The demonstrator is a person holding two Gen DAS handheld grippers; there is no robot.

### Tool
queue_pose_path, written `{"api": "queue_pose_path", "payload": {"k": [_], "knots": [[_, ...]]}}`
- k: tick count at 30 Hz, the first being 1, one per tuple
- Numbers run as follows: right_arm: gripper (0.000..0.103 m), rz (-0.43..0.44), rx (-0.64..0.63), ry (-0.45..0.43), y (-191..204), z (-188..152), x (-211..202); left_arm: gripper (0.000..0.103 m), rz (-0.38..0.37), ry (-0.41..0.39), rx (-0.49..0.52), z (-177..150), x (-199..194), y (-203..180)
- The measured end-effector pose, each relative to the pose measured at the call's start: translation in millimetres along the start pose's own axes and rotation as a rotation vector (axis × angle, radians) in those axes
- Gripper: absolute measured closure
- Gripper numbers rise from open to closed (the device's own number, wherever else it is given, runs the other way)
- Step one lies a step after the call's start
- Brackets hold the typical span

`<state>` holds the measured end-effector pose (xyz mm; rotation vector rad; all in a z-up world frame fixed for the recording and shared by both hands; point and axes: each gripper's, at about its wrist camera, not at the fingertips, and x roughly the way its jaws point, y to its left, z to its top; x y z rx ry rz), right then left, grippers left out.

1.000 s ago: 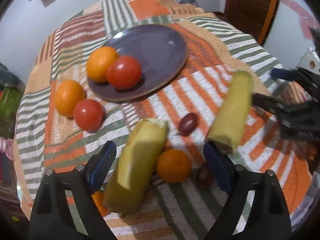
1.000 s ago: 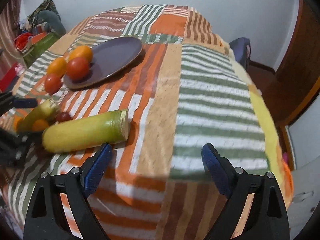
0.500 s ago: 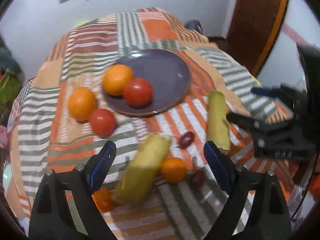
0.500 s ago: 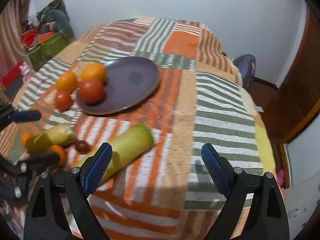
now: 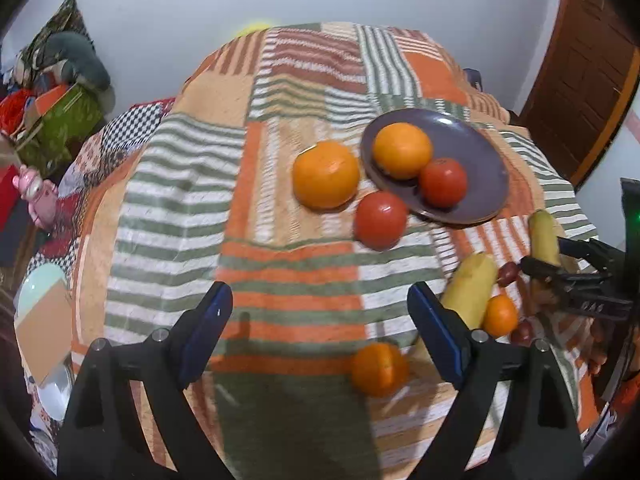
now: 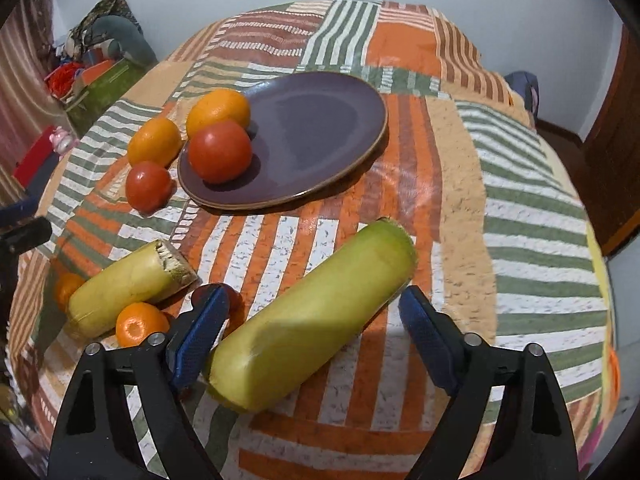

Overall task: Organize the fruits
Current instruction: 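Reach the right tool to the pale green zucchini and grasp it, then grasp the yellow corn cylinder with the left tool while the right tool lifts the zucchini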

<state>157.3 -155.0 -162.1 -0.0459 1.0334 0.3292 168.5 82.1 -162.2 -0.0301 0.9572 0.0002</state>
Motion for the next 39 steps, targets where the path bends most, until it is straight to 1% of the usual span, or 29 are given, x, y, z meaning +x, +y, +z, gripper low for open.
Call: {"api": "queue_pose_path", "payload": {"k": [3,5,6,8,9,11,14,16,17,21,24,27,29,32,34,35,36,38,39], "knots": [[0.030,0.015,-0.028,-0.002,1,-2,-4,0.013,0.019,0.006,-0.005,-2,4,7],[0.039,0.025,-0.071,-0.002,2,-5,-7,0.013,0.020,0.009,-0.016,1,8,9],[0.042,0.027,-0.089,-0.002,2,-6,-9,0.013,0.017,0.012,-0.022,3,11,8],[0.053,0.011,-0.136,-0.002,4,-8,-15,0.013,0.010,0.016,-0.030,6,16,7],[0.055,0.001,-0.160,0.001,3,-8,-17,0.013,0.002,0.019,-0.033,7,18,6],[0.064,-0.017,-0.200,0.006,1,-11,-24,0.013,-0.028,0.028,-0.034,8,22,3],[0.069,-0.013,-0.188,0.013,-13,-10,-30,0.013,-0.028,0.018,-0.006,11,23,-6],[0.069,0.003,-0.165,0.014,-18,-9,-31,0.013,-0.018,0.021,0.005,16,28,-11],[0.069,0.009,-0.155,0.014,-20,-8,-30,0.013,-0.027,0.027,0.002,17,30,-12],[0.067,0.004,-0.133,0.017,-17,-3,-18,0.013,-0.107,0.059,-0.005,19,34,-20],[0.066,0.015,-0.109,0.040,-19,1,-5,0.013,-0.146,0.069,0.041,13,30,-35],[0.066,0.009,-0.102,0.024,-18,6,2,0.013,-0.169,0.089,0.089,5,29,-50],[0.068,0.022,-0.087,0.016,-20,8,3,0.013,-0.179,0.108,0.119,1,30,-59],[0.069,0.035,-0.084,0.007,-22,6,1,0.023,-0.206,0.141,0.142,-6,31,-66],[0.069,0.036,-0.090,0.006,-23,2,-2,0.032,-0.221,0.165,0.165,-12,31,-71],[0.069,0.037,-0.093,0.006,-22,0,-4,0.034,-0.230,0.179,0.180,-16,32,-74],[0.070,0.039,-0.096,0.007,-23,-2,-6,0.036,-0.228,0.185,0.191,-19,33,-76],[0.070,0.044,-0.100,0.011,-24,-4,-9,0.036,-0.199,0.168,0.222,-24,33,-82],[0.070,0.044,-0.100,0.013,-25,-5,-10,0.041,-0.201,0.169,0.225,-24,35,-83]]}}
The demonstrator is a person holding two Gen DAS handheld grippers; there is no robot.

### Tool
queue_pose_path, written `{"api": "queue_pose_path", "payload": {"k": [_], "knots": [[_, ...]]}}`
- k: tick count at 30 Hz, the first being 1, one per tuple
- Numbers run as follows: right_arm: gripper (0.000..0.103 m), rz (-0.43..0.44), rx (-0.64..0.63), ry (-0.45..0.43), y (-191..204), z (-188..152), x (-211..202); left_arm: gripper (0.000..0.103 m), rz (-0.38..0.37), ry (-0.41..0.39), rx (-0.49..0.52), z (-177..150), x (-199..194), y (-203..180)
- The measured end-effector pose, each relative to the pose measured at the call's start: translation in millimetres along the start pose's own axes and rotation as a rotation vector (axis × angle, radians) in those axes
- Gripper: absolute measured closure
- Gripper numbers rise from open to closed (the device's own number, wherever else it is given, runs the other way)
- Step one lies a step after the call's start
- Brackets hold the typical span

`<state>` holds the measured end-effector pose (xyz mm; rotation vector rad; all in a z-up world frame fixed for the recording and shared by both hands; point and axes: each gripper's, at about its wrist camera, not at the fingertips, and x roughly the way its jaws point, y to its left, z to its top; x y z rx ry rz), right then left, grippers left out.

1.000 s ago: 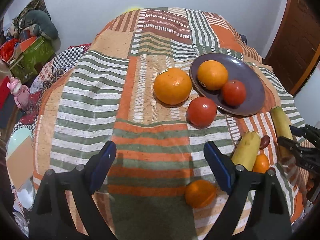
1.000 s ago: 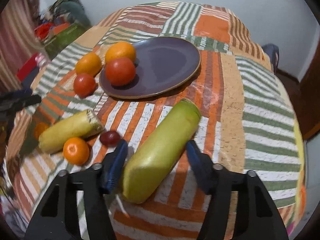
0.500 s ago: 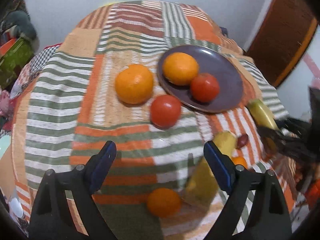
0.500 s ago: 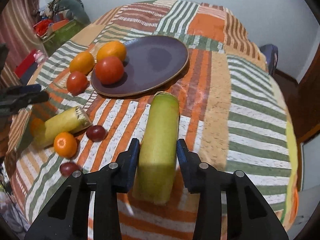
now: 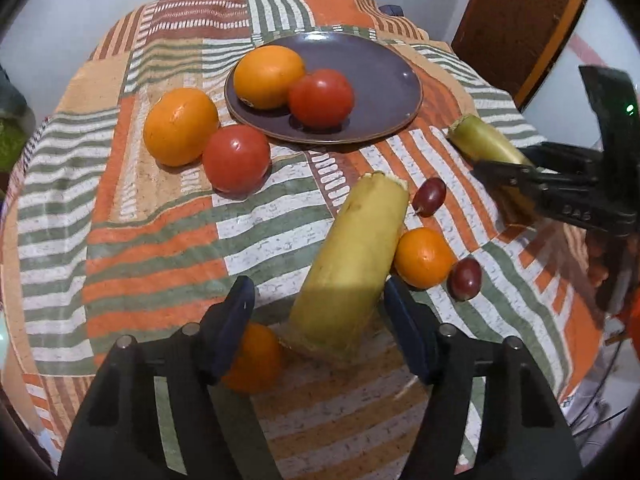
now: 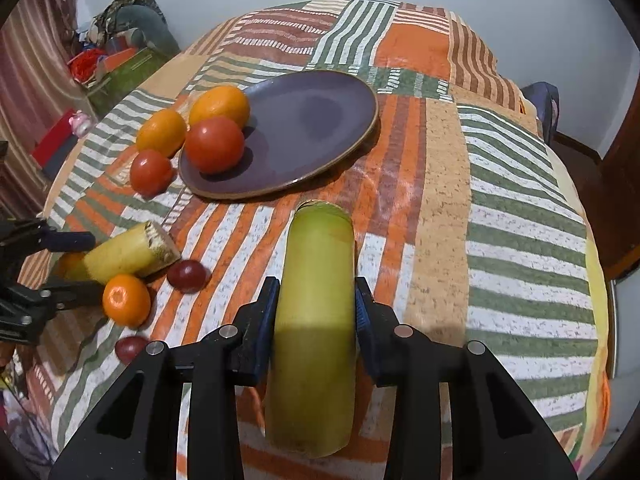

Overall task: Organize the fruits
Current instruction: 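Grasp the yellow corn cylinder with the left tool while the right tool lifts the zucchini, then lay the corn on the purple plate with the left tool while the right tool lays the zucchini beside it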

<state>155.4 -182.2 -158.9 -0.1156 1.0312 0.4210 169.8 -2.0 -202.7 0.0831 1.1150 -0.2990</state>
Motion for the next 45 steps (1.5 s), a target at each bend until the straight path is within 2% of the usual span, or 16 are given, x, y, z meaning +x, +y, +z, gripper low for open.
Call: {"api": "queue_pose_path", "payload": {"k": [1,2,13,20,24,31,35,45], "knots": [[0.070,0.002,0.000,0.002,-1,-1,-1,0.053,-0.019,0.010,-0.003,1,3,-2],[0.070,0.005,0.001,0.005,-1,-3,-3,0.053,-0.044,0.033,-0.014,2,9,-3],[0.070,0.007,-0.006,0.033,-3,-12,-10,0.054,-0.014,0.019,-0.012,41,35,-12],[0.071,0.032,0.025,-0.011,-6,-12,-10,0.061,-0.010,0.008,-0.108,47,29,3],[0.071,0.057,0.050,-0.038,-6,-13,-16,0.063,0.020,-0.016,-0.096,41,14,1],[0.071,0.028,0.027,-0.110,5,-7,-33,0.064,0.029,-0.118,-0.090,39,-32,-4],[0.071,0.041,0.021,-0.163,13,1,-45,0.065,0.030,-0.158,-0.091,38,-51,-6],[0.071,0.046,0.002,-0.265,22,23,-66,0.065,0.018,-0.255,-0.085,63,-82,-19]]}}
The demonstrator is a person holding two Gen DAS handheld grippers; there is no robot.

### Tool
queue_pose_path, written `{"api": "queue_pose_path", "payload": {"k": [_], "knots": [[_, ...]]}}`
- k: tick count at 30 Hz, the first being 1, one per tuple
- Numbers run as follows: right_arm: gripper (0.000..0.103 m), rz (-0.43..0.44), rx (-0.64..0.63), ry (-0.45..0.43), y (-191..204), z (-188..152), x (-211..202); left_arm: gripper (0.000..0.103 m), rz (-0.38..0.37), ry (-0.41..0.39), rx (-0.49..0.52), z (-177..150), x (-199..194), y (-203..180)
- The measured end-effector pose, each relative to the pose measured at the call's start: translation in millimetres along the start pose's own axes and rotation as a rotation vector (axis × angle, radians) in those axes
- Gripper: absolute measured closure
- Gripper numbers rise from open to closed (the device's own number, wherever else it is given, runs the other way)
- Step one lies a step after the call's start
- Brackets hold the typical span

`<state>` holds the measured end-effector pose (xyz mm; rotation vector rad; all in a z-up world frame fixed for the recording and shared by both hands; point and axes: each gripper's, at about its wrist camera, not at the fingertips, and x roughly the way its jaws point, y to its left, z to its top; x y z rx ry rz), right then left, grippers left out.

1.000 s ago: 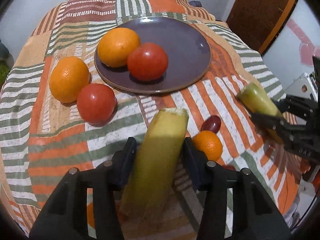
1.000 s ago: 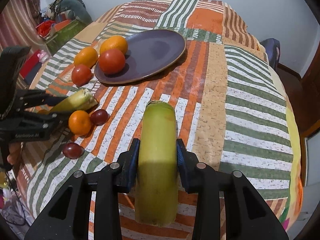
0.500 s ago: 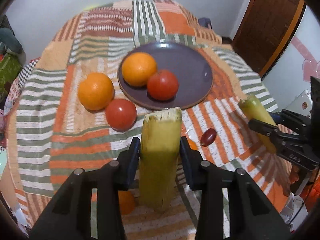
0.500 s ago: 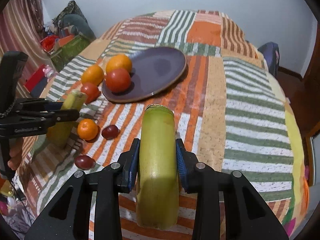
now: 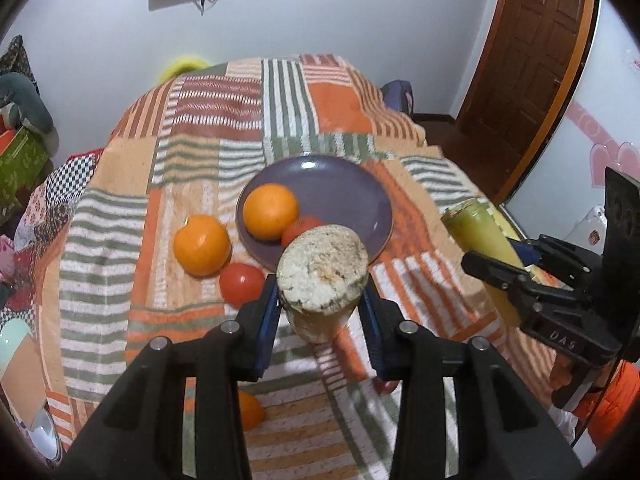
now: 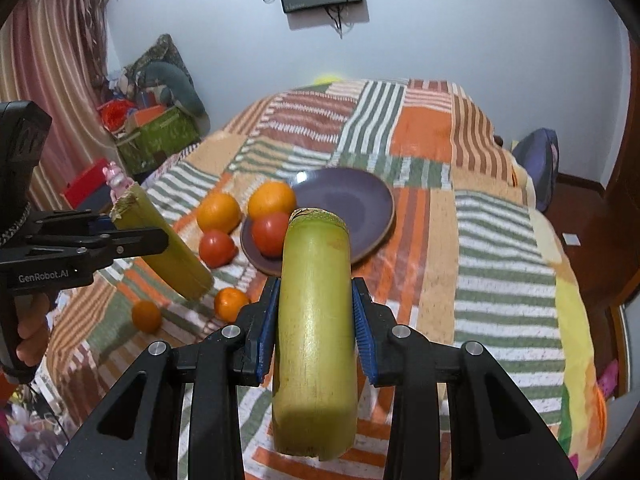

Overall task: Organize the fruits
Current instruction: 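Lay the corn on the purple plate with the left tool while the right tool lays the zucchini beside it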

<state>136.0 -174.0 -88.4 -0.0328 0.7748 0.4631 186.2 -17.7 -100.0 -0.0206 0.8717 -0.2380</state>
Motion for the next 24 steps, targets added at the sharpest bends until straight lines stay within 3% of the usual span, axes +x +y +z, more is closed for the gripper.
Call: {"api": "queue_pose_path", "payload": {"k": [10,19,24], "knots": [[0.071,-0.019,-0.006,-0.062,-12,26,1,0.065,-0.024,-0.058,0.066,30,6,-30],[0.071,-0.044,-0.006,-0.066,-31,38,13,0.065,-0.046,-0.034,0.111,50,46,-49],[0.071,-0.050,-0.012,-0.062,-40,46,29,0.065,-0.068,-0.006,0.090,58,74,-42]]}}
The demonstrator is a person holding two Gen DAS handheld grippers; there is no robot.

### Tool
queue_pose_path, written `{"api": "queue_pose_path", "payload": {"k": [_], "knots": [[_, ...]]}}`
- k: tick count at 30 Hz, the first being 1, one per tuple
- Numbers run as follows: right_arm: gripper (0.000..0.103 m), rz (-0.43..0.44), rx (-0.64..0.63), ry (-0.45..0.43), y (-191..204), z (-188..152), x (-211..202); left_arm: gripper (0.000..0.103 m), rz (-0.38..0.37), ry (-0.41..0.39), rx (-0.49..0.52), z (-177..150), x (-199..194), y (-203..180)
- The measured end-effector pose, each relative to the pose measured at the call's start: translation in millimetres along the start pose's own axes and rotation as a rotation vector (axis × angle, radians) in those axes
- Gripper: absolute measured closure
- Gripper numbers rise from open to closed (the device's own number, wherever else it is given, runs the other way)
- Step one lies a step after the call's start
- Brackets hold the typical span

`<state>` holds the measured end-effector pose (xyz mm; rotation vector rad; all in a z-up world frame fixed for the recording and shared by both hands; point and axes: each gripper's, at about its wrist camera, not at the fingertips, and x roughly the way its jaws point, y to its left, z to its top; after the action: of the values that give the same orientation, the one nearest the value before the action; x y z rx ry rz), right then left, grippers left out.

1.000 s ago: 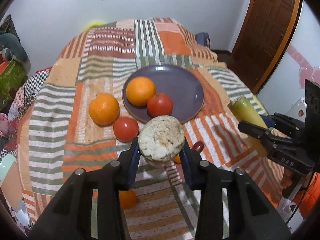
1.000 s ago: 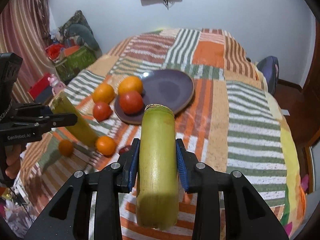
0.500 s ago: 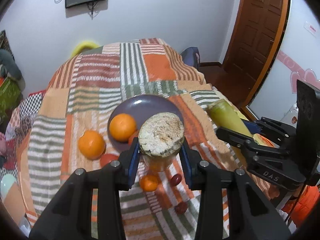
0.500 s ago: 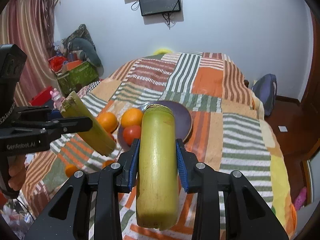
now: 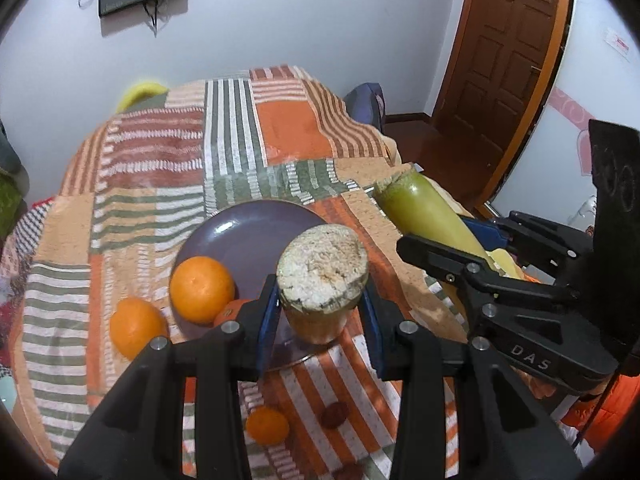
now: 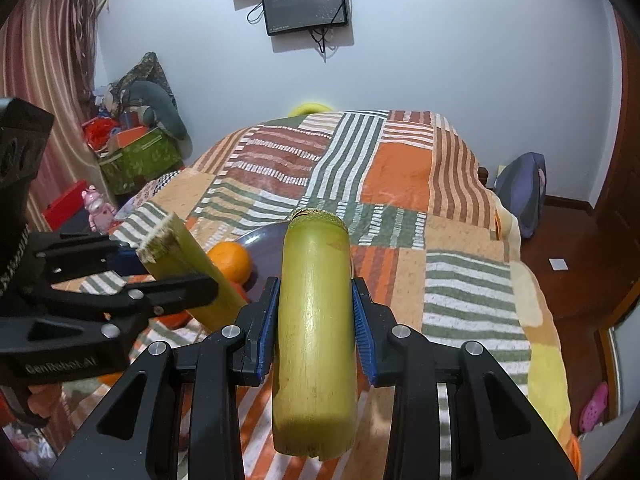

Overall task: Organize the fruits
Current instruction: 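Lay the corn on the purple plate with the left tool while the right tool lays the zucchini beside it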

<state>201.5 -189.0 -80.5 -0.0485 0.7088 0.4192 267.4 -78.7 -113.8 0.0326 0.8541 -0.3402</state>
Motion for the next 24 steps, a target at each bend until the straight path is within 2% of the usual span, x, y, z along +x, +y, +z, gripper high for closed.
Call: {"api": "queue_pose_path", "payload": {"k": [5,7,12,16,20,24], "knots": [[0.071,0.001,-0.003,0.015,-4,6,20,0.065,-0.054,0.069,-0.043,9,35,17],[0.071,0.006,-0.005,0.022,-7,9,29,0.065,-0.047,0.093,-0.046,10,48,23],[0.071,0.019,0.002,0.044,-12,13,50,0.065,-0.051,0.091,-0.049,17,61,32],[0.071,0.028,0.014,0.061,-15,17,66,0.063,-0.013,0.075,-0.016,25,66,36],[0.071,0.039,0.028,0.078,-19,20,79,0.058,0.065,0.062,-0.028,31,71,46],[0.071,0.035,0.015,0.099,-18,21,88,0.056,0.112,0.057,-0.049,33,76,59]]}}
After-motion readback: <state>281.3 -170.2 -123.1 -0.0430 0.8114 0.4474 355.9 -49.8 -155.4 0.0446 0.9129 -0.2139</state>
